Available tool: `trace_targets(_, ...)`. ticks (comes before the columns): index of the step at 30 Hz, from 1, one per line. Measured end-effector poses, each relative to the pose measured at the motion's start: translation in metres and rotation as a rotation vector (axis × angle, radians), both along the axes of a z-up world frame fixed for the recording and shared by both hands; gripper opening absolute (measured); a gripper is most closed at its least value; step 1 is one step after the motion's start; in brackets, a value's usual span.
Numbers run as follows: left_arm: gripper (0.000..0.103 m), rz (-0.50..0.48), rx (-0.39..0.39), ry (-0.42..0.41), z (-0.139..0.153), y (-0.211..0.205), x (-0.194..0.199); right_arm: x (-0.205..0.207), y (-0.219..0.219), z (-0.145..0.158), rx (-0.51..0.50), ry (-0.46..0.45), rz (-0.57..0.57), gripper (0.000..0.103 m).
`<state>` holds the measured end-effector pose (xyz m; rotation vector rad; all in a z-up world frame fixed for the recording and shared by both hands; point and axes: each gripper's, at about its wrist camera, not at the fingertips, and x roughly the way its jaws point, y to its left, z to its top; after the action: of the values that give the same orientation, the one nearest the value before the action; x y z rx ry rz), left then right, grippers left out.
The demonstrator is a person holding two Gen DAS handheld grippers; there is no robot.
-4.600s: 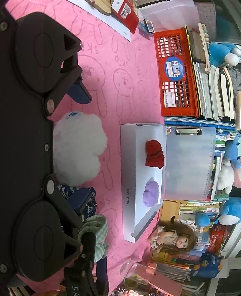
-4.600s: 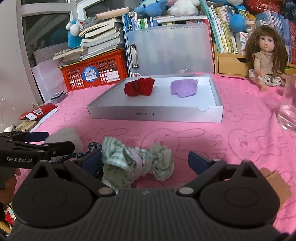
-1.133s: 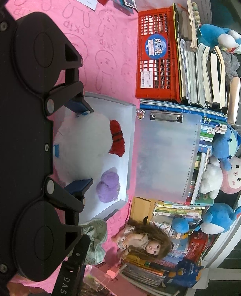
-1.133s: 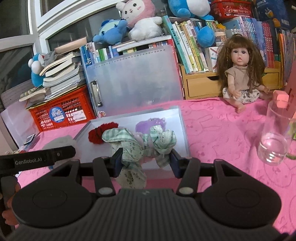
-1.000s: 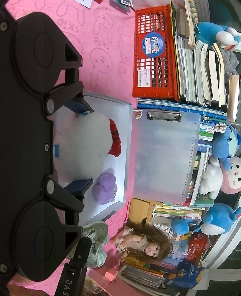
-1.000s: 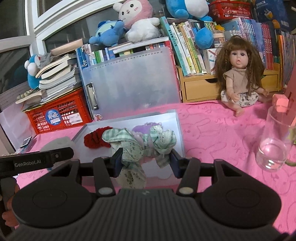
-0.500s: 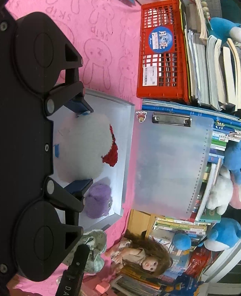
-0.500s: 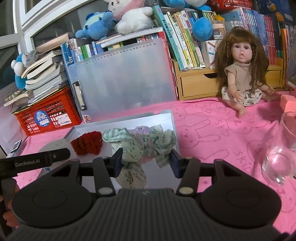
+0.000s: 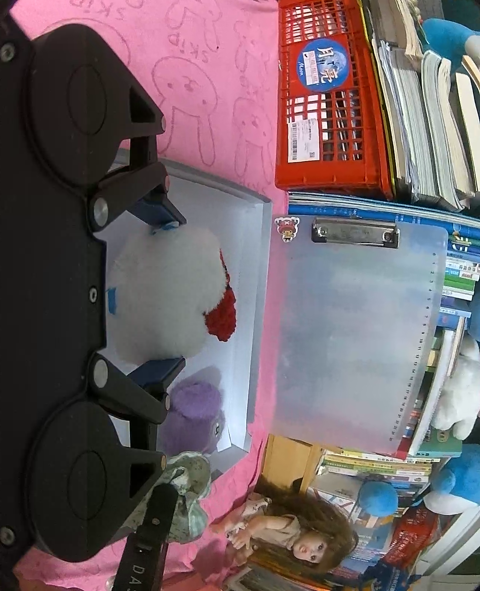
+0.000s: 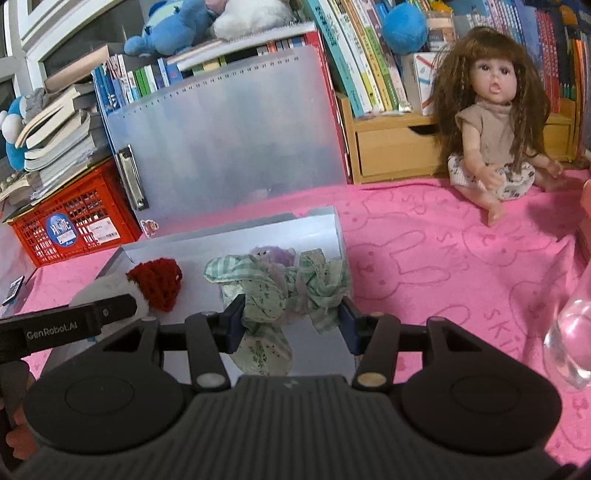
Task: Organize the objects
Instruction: 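Carry white plush in left tool while right tool carries green cloth into box, then open left tool releasing white plush while right tool releases green cloth in box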
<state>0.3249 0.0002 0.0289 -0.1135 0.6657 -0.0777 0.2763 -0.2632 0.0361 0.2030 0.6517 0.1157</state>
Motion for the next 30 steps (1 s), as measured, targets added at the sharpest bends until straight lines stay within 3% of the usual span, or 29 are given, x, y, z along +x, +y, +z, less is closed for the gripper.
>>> trace_targets(30, 0.071, 0.0, 0.028, 0.039, -0.021, -0.006, 0.012, 0.007, 0.006, -0.013, -0.044, 0.019, 0.016, 0.055)
